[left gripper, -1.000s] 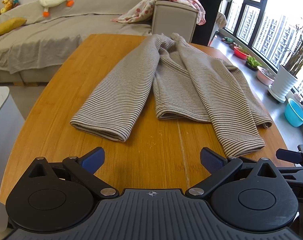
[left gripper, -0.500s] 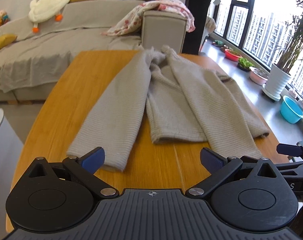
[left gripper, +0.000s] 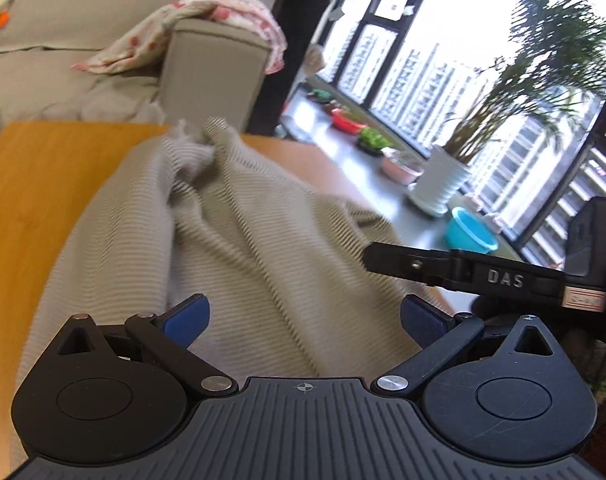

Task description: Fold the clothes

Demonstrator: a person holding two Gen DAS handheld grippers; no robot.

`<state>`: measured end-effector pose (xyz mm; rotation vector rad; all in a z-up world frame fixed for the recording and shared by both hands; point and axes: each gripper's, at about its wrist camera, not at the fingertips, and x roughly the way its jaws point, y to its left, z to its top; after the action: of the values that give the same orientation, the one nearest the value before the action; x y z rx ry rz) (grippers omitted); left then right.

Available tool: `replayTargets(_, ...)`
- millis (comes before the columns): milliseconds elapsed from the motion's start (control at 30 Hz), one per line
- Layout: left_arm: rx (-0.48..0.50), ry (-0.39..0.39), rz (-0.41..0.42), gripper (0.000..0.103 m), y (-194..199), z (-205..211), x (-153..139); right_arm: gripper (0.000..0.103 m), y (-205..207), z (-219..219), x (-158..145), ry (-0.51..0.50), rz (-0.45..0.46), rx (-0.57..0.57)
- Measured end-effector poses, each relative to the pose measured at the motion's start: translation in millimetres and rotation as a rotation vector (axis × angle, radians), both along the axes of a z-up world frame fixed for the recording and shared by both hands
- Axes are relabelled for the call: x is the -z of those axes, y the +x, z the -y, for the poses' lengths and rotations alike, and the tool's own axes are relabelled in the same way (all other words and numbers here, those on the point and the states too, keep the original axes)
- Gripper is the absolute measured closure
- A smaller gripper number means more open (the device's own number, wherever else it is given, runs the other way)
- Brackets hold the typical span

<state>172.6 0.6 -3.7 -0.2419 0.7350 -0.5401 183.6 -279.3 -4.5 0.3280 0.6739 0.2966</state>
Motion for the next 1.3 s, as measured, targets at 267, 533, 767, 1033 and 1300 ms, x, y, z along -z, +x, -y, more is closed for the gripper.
replayTargets(267, 0.027, -0.089, -0.144, 0.000, 42.7, -9.5, 37.7, 0.000, 57.4, 21.2, 40.4, 0.344, -0.161, -0.079)
replayTargets(533, 0.055, -0.090, -0.193, 0.000, 11.7, -27.6, 40.2, 0.000, 34.7, 10.5, 47.2, 0.304, -0.125, -0.193)
replayTargets(767, 0.064, -0.144, -0.299, 0.000, -48.9, -61.2, 37.3, 0.000, -13.9, -0.5, 37.5, 0.281, -0.156, -0.280)
replayTargets(1033, 0.126, -0.204, -0.427, 0.000, -34.2, -66.1, 41.5, 0.000, -44.0, -9.7, 35.6, 0.319, -0.225, -0.307)
replayTargets(1300, 0.082, 0.042, -0.125, 0.000, -28.9, -66.0, -3.7, 0.000, -39.1, -20.1, 3.3, 0.105, -0.160, -0.252)
